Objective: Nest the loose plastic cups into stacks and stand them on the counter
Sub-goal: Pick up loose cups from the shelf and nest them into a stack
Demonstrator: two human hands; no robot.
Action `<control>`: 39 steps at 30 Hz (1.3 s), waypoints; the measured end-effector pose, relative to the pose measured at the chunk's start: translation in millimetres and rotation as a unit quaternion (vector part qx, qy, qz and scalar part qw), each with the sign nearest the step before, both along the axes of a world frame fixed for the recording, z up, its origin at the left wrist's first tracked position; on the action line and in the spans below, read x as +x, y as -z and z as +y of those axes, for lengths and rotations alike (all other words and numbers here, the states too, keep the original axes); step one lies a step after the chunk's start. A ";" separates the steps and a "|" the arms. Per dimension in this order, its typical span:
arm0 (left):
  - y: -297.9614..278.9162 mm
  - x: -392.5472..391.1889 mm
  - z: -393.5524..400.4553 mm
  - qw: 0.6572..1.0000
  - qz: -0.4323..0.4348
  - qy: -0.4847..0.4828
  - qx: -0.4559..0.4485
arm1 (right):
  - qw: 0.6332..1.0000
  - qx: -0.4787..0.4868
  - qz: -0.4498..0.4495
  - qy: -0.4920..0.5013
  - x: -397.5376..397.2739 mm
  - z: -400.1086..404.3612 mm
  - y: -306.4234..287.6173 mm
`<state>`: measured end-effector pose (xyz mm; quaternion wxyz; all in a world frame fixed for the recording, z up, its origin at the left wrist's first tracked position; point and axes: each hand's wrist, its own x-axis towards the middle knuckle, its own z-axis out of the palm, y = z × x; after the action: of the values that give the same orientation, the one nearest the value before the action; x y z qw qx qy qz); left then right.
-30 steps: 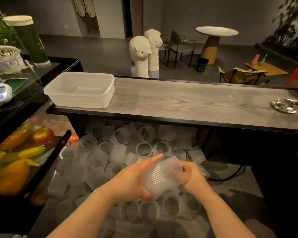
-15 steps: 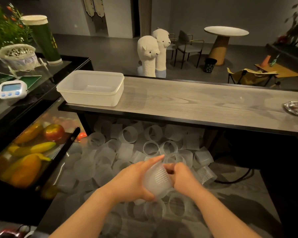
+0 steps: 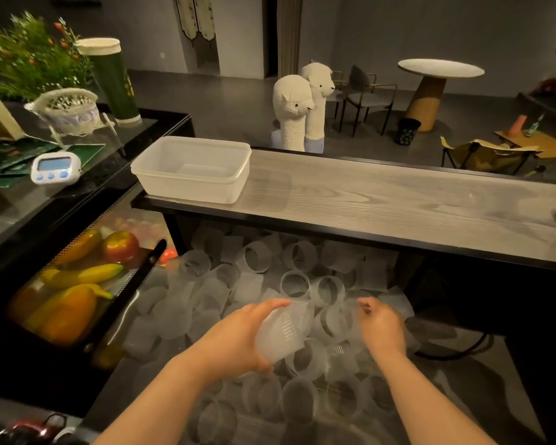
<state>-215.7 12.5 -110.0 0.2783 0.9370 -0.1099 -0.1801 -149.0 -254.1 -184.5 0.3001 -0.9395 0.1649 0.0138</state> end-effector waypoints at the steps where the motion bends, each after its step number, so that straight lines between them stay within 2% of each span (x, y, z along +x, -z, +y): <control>1: 0.5 -0.1 2.0 1.000 -0.003 -0.002 -0.001 | 0.999 0.030 -0.044 0.009 -2.8 0.0 -4.4; 3: 2.1 0.0 4.5 1.000 -0.003 -0.003 -0.003 | 0.989 0.128 -0.074 0.005 -8.3 5.8 -18.4; 6: 1.3 0.9 3.5 1.000 0.004 -0.007 -0.021 | 0.937 0.346 -0.012 -0.050 -15.6 22.9 -43.6; 7: 0.2 1.2 2.4 0.999 0.008 -0.006 -0.032 | 0.922 0.382 0.005 -0.068 -17.6 27.2 -49.0; 11: -5.9 2.1 -4.9 0.997 0.004 0.008 -0.073 | 0.930 0.326 0.055 -0.158 -24.8 44.2 -51.3; 16: -7.4 2.5 -1.4 0.998 -0.016 -0.001 -0.055 | 0.928 0.295 0.061 -0.219 -26.0 63.8 -39.1; 19: -5.8 2.4 10.7 0.999 -0.021 -0.030 -0.032 | 0.939 0.320 0.055 -0.118 -18.8 66.0 -26.5; 21: -5.0 3.0 18.3 0.999 -0.031 -0.041 -0.007 | 0.930 0.352 0.072 -0.082 -13.7 71.2 -15.2; 23: -4.0 3.6 23.6 0.998 -0.040 -0.049 0.015 | 0.905 0.400 0.115 -0.086 -11.6 83.0 -7.4; 26: -1.0 2.9 27.2 0.997 -0.047 -0.048 0.047 | 0.867 0.475 0.151 -0.022 -10.6 95.8 -5.2; 31: 5.6 0.0 30.0 0.996 -0.045 -0.036 0.073 | 0.914 0.402 0.034 -0.034 -19.4 75.4 -32.1; 34: 5.5 1.1 25.4 0.997 -0.041 -0.038 0.055 | 0.907 0.413 -0.035 -0.073 -30.3 59.5 -56.6; 37: 0.1 3.0 15.0 0.999 -0.041 -0.028 0.017 | 0.894 0.425 -0.034 -0.135 -42.4 58.6 -66.1; 39: -3.3 4.3 8.5 0.999 -0.048 -0.020 -0.001 | 0.905 0.382 -0.030 -0.186 -50.4 63.9 -62.3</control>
<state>-211.4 21.0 -106.6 0.2769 0.9464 -0.1041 -0.1293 -199.4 -190.2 -122.2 0.6327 -0.7665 -0.0397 0.1027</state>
